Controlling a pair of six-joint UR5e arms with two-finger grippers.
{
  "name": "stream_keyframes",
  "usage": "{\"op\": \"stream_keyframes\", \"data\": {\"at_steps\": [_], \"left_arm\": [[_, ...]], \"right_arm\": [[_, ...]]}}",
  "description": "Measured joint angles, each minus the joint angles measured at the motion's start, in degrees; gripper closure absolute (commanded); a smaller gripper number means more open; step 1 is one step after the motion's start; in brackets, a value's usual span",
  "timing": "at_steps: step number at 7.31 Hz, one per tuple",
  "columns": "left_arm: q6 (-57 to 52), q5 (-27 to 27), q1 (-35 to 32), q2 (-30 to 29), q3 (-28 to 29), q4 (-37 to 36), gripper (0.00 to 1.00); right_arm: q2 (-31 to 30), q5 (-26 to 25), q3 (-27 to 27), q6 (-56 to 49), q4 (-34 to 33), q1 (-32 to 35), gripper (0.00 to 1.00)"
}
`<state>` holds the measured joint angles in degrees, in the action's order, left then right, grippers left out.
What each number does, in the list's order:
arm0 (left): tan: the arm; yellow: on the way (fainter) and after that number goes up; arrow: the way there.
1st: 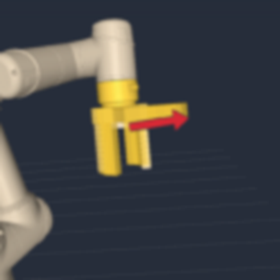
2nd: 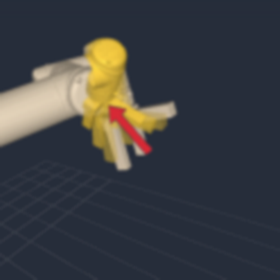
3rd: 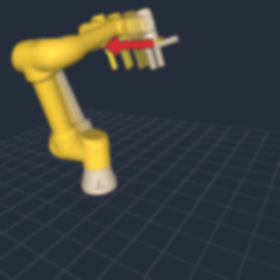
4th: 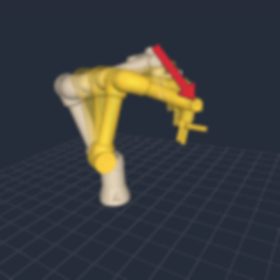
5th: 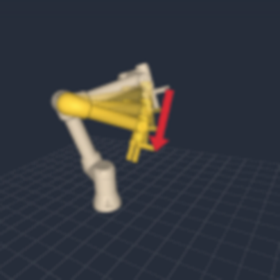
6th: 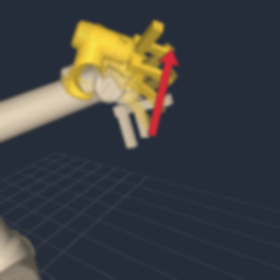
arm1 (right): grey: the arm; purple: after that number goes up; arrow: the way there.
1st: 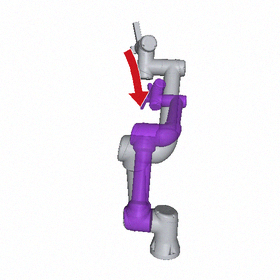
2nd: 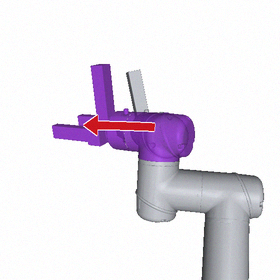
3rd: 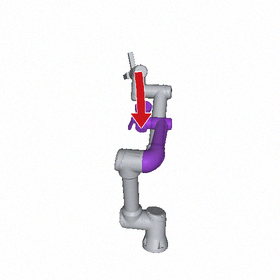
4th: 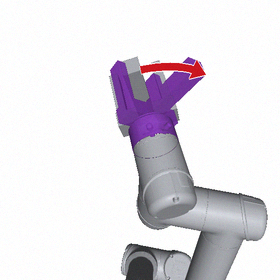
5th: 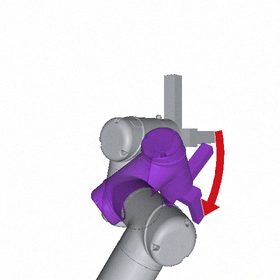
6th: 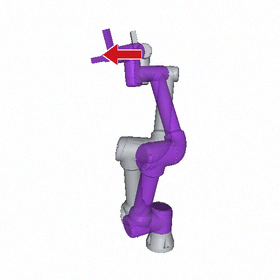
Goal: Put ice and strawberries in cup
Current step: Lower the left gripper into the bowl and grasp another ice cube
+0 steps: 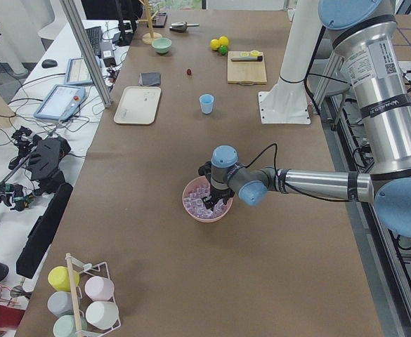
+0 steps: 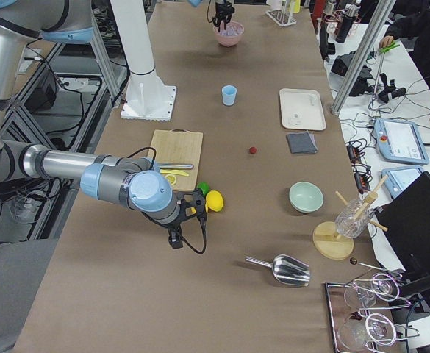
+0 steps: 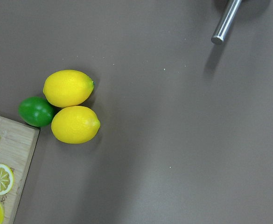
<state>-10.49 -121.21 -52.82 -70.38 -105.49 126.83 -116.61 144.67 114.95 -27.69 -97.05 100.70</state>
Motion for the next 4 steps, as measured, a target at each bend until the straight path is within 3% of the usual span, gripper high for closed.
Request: {"op": "stream_keyframes", "data": {"at_steps": [4], "left_arm": [[0.0,-0.5,-0.6,0.2,-1.5,-0.5,1.00]], "right_arm": [[-0.2,0.0,0.2,0.0,-0.1,0.2,0.00]]}}
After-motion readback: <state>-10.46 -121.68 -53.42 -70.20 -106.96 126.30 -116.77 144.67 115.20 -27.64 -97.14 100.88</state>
